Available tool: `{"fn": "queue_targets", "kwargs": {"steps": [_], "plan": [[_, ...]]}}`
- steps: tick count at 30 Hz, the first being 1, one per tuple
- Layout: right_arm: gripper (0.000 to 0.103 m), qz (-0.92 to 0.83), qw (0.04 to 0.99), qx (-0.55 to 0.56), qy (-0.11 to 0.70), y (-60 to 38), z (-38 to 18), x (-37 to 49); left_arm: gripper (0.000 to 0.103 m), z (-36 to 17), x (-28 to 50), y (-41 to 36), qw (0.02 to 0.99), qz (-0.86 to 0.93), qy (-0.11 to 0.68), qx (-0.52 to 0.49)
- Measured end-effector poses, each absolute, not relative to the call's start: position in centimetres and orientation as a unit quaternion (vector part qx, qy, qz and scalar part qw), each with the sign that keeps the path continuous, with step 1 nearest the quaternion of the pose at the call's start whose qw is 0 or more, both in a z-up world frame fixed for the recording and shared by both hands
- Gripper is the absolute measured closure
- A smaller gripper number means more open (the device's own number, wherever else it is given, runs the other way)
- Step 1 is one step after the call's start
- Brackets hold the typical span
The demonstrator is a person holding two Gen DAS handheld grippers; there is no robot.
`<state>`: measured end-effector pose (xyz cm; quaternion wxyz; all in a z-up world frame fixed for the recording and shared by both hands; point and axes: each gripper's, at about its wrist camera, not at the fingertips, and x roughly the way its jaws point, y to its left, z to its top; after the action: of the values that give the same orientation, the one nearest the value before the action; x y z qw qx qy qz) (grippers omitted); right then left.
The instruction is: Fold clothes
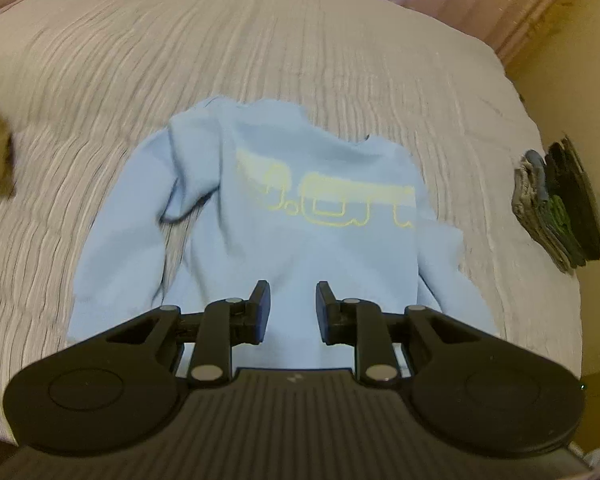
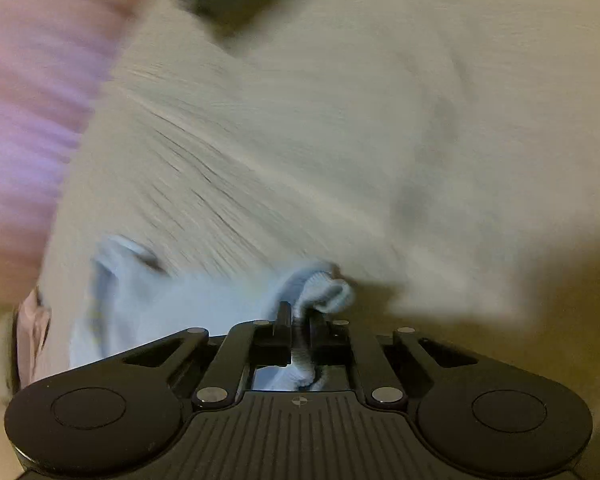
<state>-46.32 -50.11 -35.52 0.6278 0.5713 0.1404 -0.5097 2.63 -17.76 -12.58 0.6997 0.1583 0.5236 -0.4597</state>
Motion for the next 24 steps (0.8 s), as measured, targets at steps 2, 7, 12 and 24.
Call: {"fn": "queue_targets", "kwargs": {"steps": [2, 7, 12, 24], "plan": [[0.097, -0.528, 0.674, 0.505, 0.113, -52.9, -30.7, -48.1, 0.083, -12.3, 2.3, -16.6, 0.711, -0.448, 0.519, 0.157], [0.097, -0.585, 0.713, 0.373, 0.103, -60.0, -21.9, -52.7, 0.083, -11.1, 2.3, -13.7, 0.74, -0.427, 0.501, 0.138], [0.025, -0.657, 0.619, 0.413, 0.124, -64.2, -22.9, -55.2, 0.083, -11.4, 3.0, -11.9, 0.753, -0.407, 0.503, 0.118], [0.021, -0.519, 0.606, 0.567, 0.203, -51.9, -33.0, -44.4, 0.065, -19.4, 9.3, -6.1, 0.77, -0.315, 0.553, 0.05]]}}
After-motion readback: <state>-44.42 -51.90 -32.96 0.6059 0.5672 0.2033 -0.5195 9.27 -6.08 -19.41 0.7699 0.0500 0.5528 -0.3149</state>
